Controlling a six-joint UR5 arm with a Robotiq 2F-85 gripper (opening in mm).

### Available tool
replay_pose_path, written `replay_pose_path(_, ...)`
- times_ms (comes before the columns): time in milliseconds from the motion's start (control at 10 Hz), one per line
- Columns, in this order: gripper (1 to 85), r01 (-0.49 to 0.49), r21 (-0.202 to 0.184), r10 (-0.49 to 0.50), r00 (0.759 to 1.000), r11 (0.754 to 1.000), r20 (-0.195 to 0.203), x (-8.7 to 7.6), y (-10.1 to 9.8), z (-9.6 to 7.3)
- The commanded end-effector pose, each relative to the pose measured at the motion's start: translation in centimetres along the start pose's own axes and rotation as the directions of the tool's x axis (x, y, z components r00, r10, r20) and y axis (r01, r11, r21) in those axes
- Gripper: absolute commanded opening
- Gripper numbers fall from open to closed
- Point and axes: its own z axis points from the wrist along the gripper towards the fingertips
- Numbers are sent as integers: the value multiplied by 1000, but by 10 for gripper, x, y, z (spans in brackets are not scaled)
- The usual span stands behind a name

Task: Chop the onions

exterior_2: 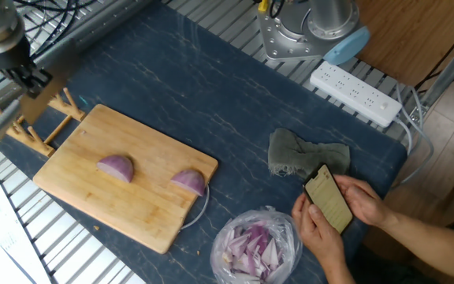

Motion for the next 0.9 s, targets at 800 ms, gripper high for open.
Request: replay_pose_path(800,17,-12,-87,21,995,996,100,-42,35,13)
